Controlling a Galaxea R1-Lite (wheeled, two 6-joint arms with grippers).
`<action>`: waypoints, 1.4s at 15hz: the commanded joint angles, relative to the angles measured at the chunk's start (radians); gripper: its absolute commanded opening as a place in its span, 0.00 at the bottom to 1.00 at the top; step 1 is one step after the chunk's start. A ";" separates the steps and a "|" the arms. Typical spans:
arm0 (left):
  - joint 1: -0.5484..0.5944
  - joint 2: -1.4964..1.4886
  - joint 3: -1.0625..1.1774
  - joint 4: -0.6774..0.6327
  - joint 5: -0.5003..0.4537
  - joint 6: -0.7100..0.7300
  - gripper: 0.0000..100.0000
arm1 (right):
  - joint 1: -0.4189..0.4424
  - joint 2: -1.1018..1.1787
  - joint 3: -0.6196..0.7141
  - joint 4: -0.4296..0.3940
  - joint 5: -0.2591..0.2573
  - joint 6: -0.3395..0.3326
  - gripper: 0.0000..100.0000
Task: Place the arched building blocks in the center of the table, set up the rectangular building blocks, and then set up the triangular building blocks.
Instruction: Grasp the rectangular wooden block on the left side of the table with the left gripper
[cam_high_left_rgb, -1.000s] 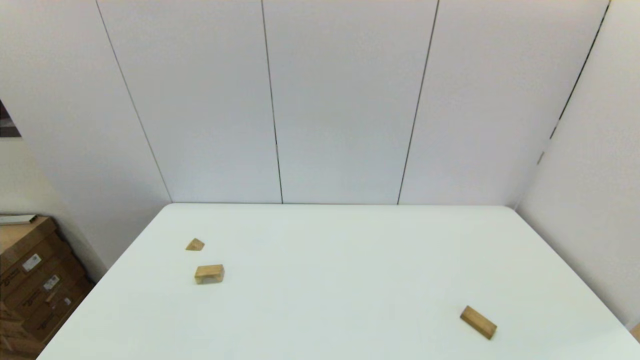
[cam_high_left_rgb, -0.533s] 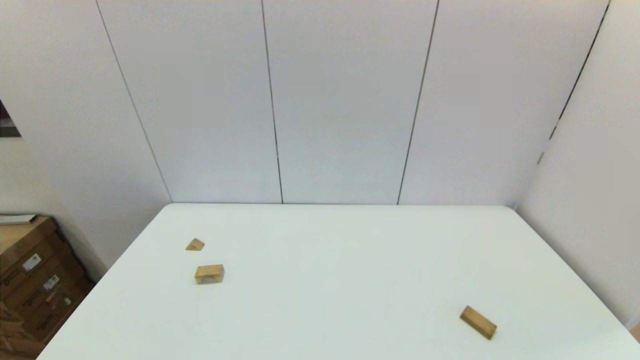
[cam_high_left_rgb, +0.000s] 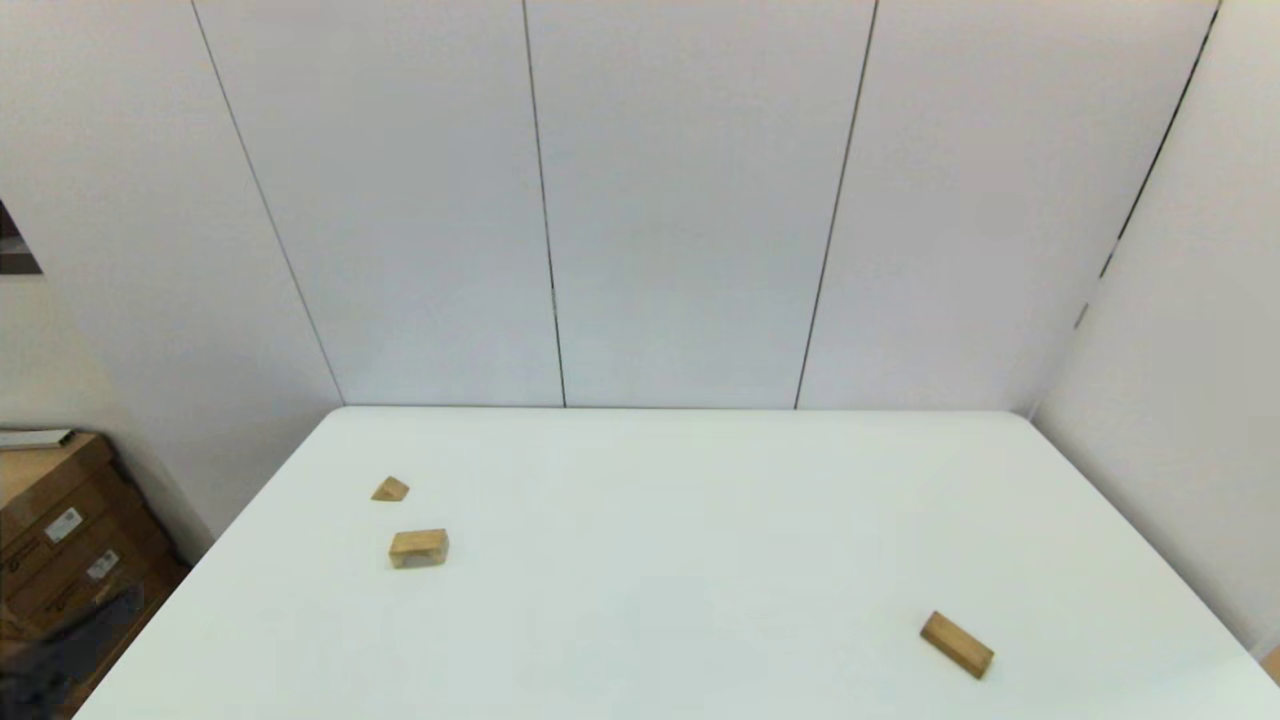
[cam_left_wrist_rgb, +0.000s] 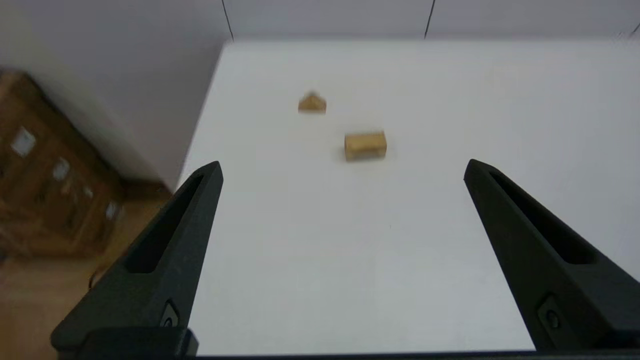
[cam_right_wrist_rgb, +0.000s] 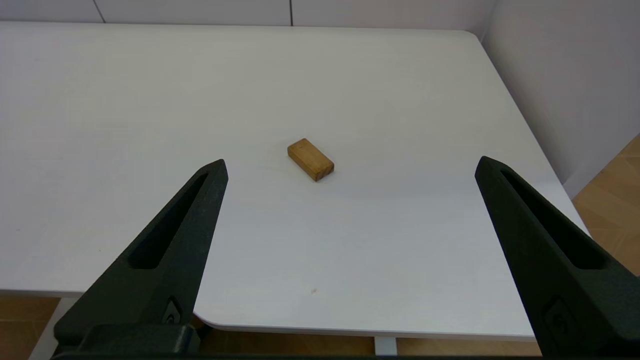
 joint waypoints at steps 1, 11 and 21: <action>-0.012 0.588 -0.136 -0.015 -0.034 0.010 1.00 | 0.000 -0.001 0.000 0.002 0.000 -0.001 1.00; -0.001 1.063 -0.394 0.020 -0.160 0.530 1.00 | 0.000 0.000 0.000 0.002 0.000 -0.001 1.00; 0.063 1.303 -0.707 0.292 -0.310 0.869 1.00 | 0.000 0.000 0.000 0.002 0.000 -0.001 1.00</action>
